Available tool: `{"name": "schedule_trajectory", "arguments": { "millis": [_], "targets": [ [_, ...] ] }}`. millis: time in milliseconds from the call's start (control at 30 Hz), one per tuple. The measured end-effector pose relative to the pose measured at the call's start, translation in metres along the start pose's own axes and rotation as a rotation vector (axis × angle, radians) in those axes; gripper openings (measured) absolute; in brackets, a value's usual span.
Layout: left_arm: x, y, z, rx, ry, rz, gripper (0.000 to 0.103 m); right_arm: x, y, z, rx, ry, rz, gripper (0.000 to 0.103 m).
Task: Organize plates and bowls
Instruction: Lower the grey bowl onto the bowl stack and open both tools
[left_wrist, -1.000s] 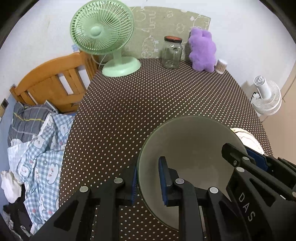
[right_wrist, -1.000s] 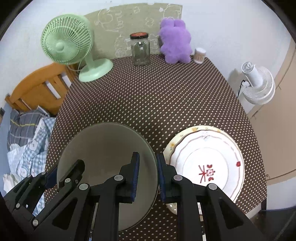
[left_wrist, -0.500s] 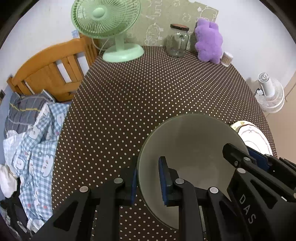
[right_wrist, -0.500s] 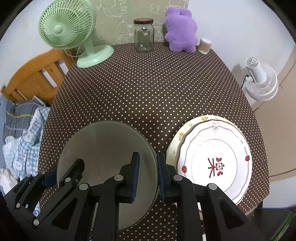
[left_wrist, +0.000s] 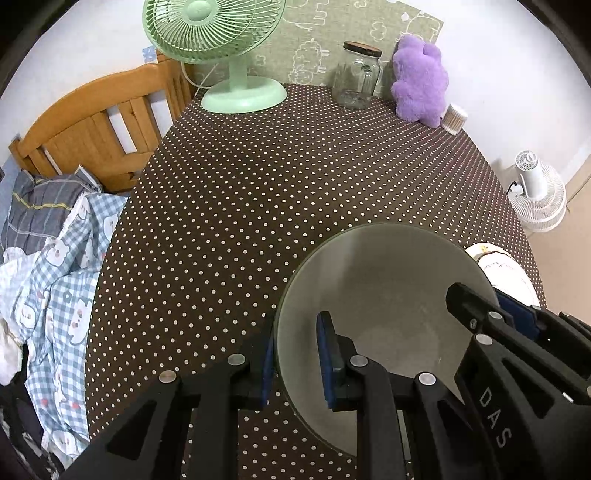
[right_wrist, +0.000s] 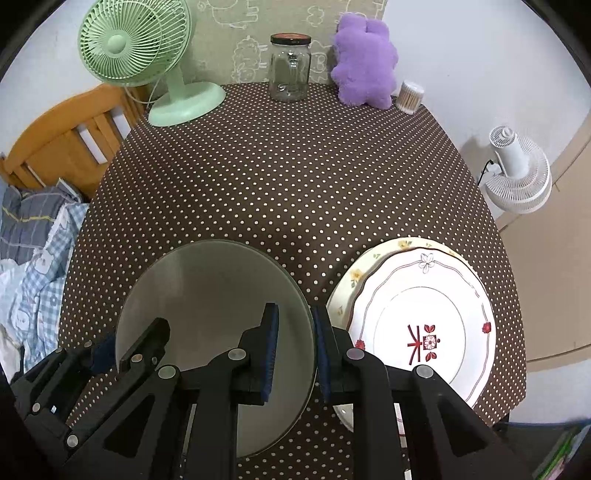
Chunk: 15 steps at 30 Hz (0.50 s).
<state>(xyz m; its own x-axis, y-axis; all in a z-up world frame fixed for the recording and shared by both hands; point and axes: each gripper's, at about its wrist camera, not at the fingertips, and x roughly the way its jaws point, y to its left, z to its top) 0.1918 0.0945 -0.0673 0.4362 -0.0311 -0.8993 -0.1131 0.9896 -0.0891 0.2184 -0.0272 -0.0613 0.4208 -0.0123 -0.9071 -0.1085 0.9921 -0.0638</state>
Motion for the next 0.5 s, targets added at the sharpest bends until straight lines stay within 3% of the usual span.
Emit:
{"name": "schedule_trajectory", "arguments": {
  "millis": [267,400,500],
  "targets": [
    [0.002,-0.005,-0.005,0.040,-0.016,0.034,0.018,0.007,-0.003,-0.008,0.018,-0.013,0.015,0.022],
    [0.000,-0.005,-0.004,0.049,-0.007,-0.004,0.031,0.005,-0.005,-0.009,0.033,-0.011,0.029,0.022],
    [-0.005,-0.004,-0.002,0.068,0.011,-0.024,0.035,0.001,-0.011,-0.010,0.065,-0.007,0.065,0.022]
  ]
}}
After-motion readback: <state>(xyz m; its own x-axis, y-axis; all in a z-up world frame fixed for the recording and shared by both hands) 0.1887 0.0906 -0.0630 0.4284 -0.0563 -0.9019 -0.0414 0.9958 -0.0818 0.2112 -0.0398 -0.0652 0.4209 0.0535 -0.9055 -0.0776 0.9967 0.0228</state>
